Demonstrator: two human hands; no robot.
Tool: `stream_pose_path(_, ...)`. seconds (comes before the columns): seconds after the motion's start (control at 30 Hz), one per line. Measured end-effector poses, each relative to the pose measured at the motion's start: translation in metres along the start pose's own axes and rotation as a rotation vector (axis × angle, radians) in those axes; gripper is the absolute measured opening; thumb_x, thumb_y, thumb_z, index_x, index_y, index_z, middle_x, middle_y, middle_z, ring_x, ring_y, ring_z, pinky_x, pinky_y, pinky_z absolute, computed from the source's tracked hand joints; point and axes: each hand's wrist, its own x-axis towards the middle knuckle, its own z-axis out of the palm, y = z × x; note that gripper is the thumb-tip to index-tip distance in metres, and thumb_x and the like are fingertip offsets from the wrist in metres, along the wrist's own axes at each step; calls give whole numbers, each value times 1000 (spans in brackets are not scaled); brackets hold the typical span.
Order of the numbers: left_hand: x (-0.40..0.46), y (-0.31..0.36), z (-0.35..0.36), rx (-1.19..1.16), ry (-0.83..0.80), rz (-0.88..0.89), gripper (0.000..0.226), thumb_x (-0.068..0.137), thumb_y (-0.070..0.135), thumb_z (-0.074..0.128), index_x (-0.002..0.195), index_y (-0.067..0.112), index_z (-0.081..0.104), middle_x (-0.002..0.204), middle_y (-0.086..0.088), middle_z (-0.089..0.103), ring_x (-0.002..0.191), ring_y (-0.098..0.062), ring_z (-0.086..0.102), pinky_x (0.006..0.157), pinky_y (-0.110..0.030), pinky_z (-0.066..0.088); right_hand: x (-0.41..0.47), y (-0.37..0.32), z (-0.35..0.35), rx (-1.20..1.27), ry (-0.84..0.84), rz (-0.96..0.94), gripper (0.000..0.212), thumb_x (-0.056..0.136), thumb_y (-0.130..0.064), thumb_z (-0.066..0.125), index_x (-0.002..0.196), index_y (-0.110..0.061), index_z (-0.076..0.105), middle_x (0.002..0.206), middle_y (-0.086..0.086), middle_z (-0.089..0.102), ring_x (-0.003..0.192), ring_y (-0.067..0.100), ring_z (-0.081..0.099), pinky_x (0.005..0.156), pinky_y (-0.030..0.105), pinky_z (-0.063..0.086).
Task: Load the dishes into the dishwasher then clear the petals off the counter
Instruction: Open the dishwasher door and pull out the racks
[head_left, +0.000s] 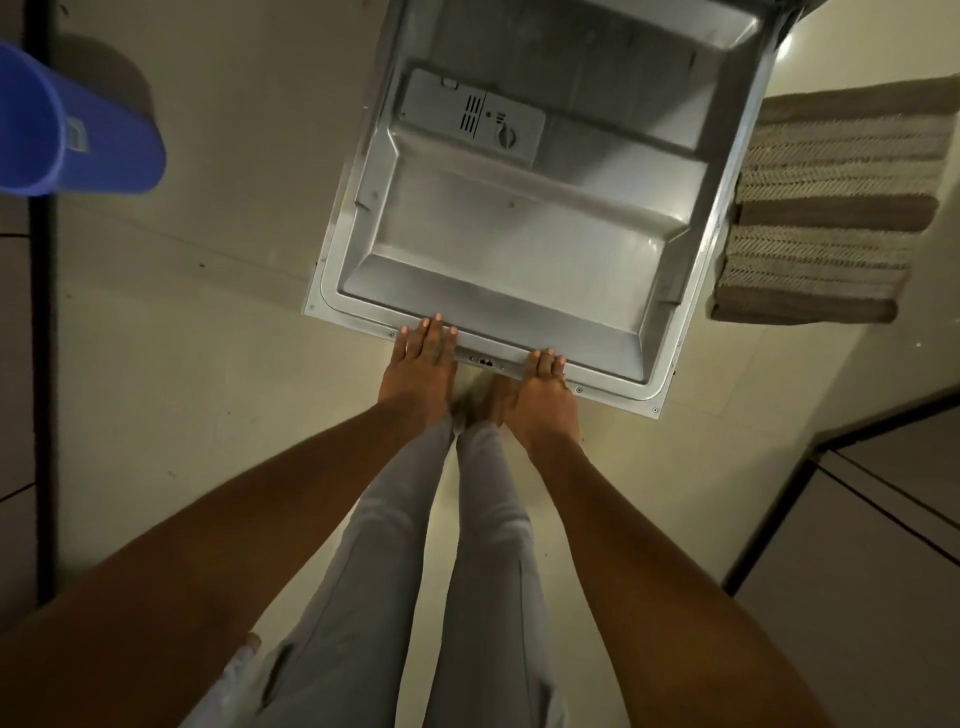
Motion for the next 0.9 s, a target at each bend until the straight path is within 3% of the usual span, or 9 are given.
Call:
stream_pose_path(0.37, 77, -7, 64, -101, -121, -30, 86, 101, 49, 39, 160, 12, -10, 167, -14, -19, 155, -30, -15, 124, -56, -4, 79, 18, 66, -2, -106, -20, 85, 104, -36, 46, 161, 3, -3, 169, 25, -5, 158, 39, -4, 130, 43, 9)
stream_pose_path(0.63, 128, -6, 78, -244, -215, -85, 65, 107, 34, 30, 162, 12, 2, 168, -13, -12, 156, -29, -9, 124, -53, -6, 124, 22, 99, 62, -195, -32, 101, 99, -47, 54, 159, 5, -8, 165, 30, -20, 154, 45, -17, 128, 49, -3)
stream_pose_path(0.9, 131, 16, 103, -297, -156, -157, 83, 100, 28, 43, 158, 7, -12, 163, -17, -28, 152, -34, -22, 125, -50, -5, 117, 22, 112, 46, -140, -38, 120, 92, -56, 63, 158, 3, -19, 163, 27, -30, 153, 43, -24, 129, 51, -1)
